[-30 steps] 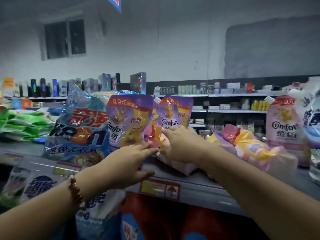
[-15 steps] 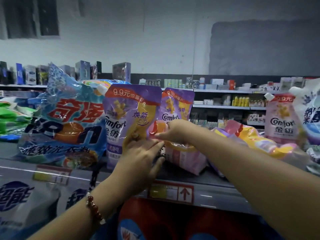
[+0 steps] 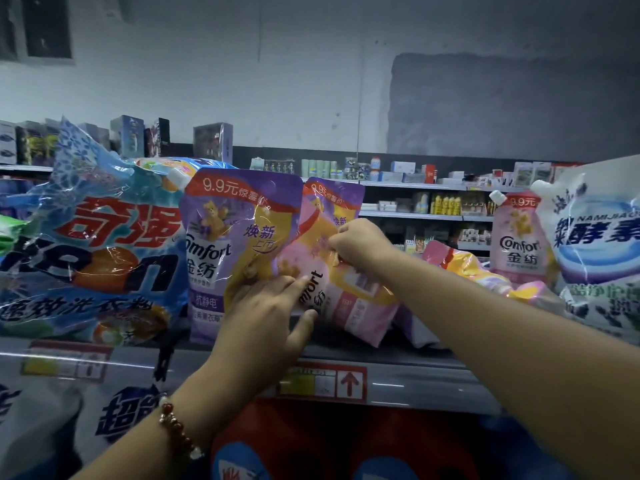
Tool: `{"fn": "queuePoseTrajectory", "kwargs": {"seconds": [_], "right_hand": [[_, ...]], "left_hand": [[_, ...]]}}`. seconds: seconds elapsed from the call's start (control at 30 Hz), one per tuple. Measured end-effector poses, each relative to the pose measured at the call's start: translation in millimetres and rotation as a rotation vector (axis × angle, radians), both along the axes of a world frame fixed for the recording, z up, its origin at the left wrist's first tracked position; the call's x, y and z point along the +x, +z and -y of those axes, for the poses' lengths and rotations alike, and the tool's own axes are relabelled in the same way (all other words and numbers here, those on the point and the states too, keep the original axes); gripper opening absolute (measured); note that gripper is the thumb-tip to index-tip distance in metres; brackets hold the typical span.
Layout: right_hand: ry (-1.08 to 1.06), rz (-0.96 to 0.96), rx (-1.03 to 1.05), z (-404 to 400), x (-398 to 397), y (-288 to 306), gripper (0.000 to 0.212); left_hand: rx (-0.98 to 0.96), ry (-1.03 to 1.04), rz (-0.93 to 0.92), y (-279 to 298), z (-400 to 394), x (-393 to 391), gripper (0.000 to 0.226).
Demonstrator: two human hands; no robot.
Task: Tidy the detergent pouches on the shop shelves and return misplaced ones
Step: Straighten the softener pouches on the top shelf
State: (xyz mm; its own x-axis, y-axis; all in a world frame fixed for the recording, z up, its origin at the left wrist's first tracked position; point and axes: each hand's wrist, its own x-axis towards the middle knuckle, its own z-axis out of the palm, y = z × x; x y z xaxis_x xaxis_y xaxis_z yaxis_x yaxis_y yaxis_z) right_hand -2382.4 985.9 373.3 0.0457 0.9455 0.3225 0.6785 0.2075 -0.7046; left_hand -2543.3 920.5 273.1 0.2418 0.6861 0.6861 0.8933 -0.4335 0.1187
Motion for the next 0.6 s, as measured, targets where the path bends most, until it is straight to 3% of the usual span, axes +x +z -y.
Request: {"fn": "queuePoseTrajectory", "kwargs": {"seconds": [0.13,0.23,0.37,0.5,0.6], "right_hand": [[-0.020,-0.212,0.070,10.2,9.0,7.9,0.009],[-0.049,-0.416,0.077,16.4,17.5,16.3,0.018],[-0.021,-0.694,0.079,31.3,22.8,20.8,0.008],[0.005,-1.024,-0.018,41.0,18.0,15.5,0.018],[0.047,-1.188,-0.054,45.9,17.9,9.2,0.021]], "left_hand": [[-0.037,-0.069,0.137,6.0,3.2,1.5,0.065],[-0.080,-0.105,0.241,12.4,8.6,6.2,0.068],[-0.223,-0.213,0.411,24.8,8.1,18.4,0.071],[-0.392,-0.400,0.644,32.0,0.3,33.3,0.115],[-0.377,-0.426,0.729,30.7,-6.1,39.7,0.117]]}}
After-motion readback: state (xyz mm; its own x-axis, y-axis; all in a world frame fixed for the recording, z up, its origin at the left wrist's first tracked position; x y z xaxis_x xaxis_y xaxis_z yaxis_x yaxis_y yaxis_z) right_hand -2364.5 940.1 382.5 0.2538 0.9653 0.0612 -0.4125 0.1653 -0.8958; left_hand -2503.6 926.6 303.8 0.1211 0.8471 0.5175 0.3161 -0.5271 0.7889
